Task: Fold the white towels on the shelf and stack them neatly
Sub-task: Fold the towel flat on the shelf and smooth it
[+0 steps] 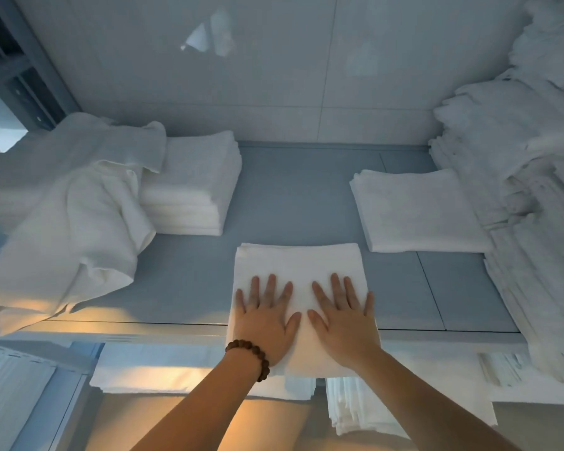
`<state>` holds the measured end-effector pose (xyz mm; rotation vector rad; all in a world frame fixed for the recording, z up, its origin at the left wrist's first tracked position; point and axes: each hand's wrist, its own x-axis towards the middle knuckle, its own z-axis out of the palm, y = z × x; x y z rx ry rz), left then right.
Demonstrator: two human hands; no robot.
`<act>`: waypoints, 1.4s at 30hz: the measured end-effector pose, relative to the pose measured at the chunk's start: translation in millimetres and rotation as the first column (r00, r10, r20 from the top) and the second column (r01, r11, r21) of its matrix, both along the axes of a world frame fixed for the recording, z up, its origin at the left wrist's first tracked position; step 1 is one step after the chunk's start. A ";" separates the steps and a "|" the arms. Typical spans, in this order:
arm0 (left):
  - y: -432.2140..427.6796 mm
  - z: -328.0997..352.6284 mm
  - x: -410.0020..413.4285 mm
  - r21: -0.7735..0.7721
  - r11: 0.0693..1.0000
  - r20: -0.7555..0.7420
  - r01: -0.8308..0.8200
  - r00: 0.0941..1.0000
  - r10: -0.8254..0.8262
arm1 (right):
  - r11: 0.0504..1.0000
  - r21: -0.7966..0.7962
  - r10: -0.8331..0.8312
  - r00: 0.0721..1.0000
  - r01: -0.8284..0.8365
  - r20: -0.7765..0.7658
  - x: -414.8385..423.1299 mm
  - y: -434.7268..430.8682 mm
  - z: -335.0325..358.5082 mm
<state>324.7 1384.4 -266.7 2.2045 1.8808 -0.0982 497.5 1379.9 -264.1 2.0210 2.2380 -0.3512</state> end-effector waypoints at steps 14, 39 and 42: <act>80.8 16.1 9.6 -0.078 0.997 -0.079 -0.010 0.997 0.004 | 0.995 -0.092 -0.047 0.999 0.048 0.022 -21.1 79.5 21.2; 61.3 9.2 -28.0 -0.010 0.943 0.394 -0.332 0.866 0.309 | 0.953 -0.046 -0.302 0.943 0.299 -0.137 4.3 62.0 8.9; 62.8 12.9 -32.6 -0.080 0.921 0.479 -0.380 0.796 0.370 | 0.924 -0.032 -0.382 0.908 0.382 -0.174 2.1 62.1 11.3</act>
